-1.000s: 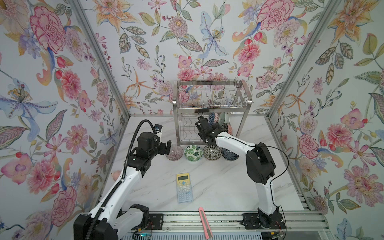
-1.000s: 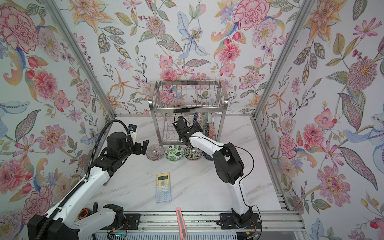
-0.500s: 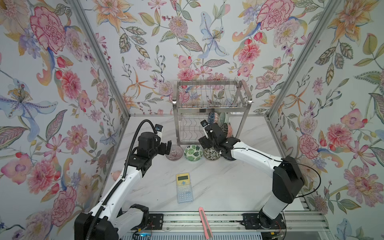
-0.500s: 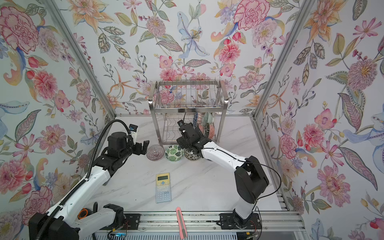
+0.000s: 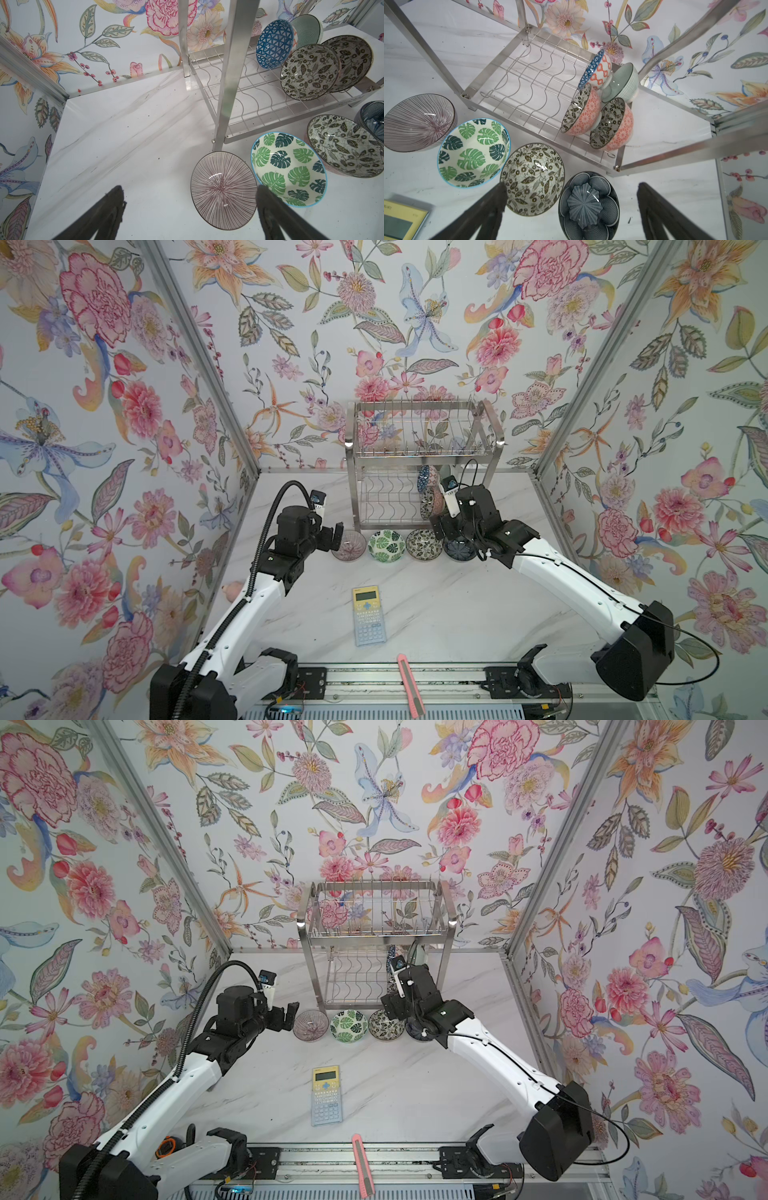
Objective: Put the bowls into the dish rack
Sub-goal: 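Withdraw the right gripper from the rack toward the table bowls, then move the left gripper onto the rim of the purple striped bowl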
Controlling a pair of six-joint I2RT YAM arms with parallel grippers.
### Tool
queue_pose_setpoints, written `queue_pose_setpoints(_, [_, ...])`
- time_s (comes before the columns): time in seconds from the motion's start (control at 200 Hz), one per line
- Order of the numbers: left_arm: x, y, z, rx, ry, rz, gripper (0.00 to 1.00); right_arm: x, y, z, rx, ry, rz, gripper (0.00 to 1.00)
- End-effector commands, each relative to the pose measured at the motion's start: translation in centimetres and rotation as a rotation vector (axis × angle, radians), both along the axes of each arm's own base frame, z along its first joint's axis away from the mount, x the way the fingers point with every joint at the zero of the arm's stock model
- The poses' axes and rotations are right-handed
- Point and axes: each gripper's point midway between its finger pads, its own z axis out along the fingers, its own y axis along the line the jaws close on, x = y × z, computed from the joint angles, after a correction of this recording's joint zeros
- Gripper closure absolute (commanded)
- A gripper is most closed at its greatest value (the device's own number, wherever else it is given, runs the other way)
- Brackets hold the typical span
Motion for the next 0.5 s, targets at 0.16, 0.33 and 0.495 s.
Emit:
queue_pose_setpoints(0.16, [-0.3,-0.8,-1.3,0.042,0.080,0.015,0.01,-1.8,-3.0,-4.1,0.008,0.121,-0.048,0.01])
queue_pose_setpoints(0.33, [-1.3,-1.2,-1.6,0.002,0.100,0.036,0.01,-1.6,-3.0,-4.4,0.026,0.121,-0.046,0.01])
queue_pose_setpoints(0.495, [-1.9,-1.2,-3.0,-0.038,0.119,0.079,0.01,-1.4,-3.0,-3.8,0.072,0.109,-0.048,0.01])
